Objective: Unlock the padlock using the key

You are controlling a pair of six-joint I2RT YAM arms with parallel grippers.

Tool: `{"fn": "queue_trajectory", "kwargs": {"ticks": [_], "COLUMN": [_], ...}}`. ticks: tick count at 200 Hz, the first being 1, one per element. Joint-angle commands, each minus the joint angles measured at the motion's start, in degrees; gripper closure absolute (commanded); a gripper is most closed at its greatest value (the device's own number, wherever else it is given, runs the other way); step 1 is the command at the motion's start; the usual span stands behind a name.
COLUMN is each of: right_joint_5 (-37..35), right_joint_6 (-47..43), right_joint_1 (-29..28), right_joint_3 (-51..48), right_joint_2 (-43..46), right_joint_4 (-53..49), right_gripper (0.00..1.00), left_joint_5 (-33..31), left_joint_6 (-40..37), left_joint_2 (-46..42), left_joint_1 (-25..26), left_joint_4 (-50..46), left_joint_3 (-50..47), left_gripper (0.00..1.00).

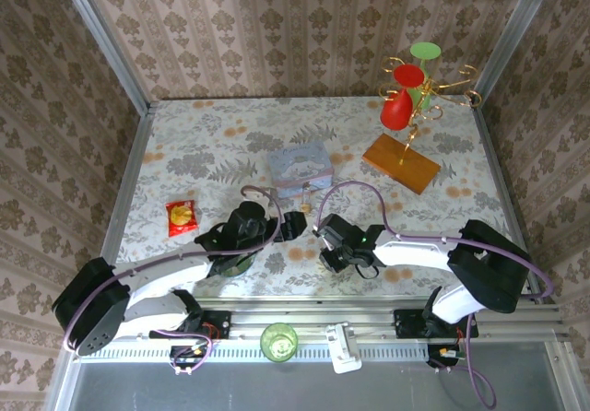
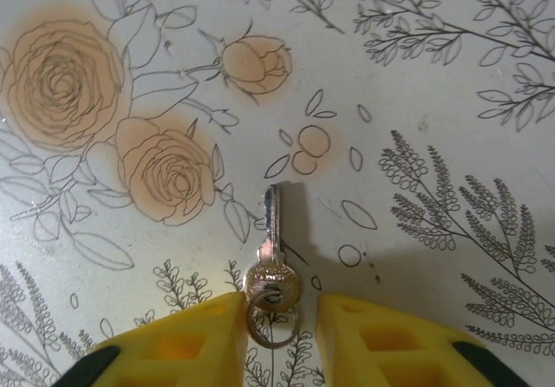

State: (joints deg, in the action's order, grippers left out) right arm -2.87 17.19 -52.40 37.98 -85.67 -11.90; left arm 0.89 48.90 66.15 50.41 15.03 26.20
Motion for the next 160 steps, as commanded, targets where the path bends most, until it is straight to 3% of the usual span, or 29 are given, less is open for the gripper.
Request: {"fn": "queue_trajectory", "kwargs": {"ticks": [1,33,113,138,160], "right_joint_5": [2.57,9.91,16.38,18.22,18.57], "right_joint_6": [0.97,2.30,4.86,7.61,9.45], "right_joint_1": [0.01,3.10,10.13,11.77,12.84], "right_joint_3": [-2.65,-5.27,-6.36,-6.35,-4.96], "right_joint_2": [-1.96,-1.12,5.12,8.72,9.87], "right_joint_4": [8.42,13.65,11.66,11.84,10.86], "right_gripper": [0.81,1.00,1.00,1.00,1.00], "left_joint_5": [-0.12,1.94,2.99,2.63,-1.20], "left_joint_6": [1.34,1.69,-1.55,2.88,12.20], "left_joint_2": [-1.73,-1.86,3.62,5.53,6.60], "left_joint_1": [-0.92,-2.38,-0.14,0.59,2.05], "left_joint_4": [1.31,2.66,-0.53,7.83,19.52], "left_joint_3": [-1.11,-1.98,2.80,0.48,-3.63], "left_gripper": [0.09,0.13,0.21,0.25,0.26]}}
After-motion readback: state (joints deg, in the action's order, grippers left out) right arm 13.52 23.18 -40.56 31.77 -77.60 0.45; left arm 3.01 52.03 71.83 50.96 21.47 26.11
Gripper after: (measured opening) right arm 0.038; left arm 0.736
